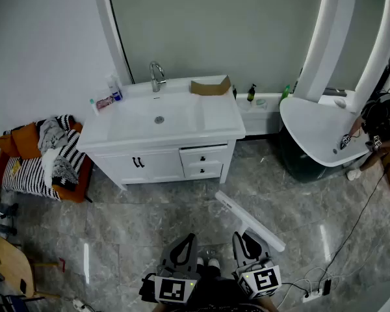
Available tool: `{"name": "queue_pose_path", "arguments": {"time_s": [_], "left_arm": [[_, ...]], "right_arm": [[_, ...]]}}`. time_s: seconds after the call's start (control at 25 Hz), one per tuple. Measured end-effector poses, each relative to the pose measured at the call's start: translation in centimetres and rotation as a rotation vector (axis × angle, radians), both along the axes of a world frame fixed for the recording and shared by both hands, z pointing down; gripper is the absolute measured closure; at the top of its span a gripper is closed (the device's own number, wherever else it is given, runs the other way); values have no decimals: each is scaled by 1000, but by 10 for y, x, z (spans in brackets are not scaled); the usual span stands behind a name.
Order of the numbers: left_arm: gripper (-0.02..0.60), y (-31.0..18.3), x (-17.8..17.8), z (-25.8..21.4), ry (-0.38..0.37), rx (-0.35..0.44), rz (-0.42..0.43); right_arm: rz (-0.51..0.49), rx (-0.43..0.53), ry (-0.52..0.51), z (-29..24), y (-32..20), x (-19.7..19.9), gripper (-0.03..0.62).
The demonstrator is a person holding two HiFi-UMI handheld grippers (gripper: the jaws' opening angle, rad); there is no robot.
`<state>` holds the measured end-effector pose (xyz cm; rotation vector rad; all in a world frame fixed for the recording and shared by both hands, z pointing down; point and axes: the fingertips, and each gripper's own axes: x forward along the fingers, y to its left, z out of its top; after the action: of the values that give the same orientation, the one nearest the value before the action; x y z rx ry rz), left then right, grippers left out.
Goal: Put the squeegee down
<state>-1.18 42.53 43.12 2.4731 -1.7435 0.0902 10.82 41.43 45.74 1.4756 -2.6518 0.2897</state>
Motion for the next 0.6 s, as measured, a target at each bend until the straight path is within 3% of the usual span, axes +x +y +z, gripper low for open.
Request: {"name": "queue_pose_path", "arguments": {"time_s": [0.6], "left_arm": [[575,-9,33,5,26,15,25]], "right_arm": [[-59,24,-47,-1,-5,19,540]]}}
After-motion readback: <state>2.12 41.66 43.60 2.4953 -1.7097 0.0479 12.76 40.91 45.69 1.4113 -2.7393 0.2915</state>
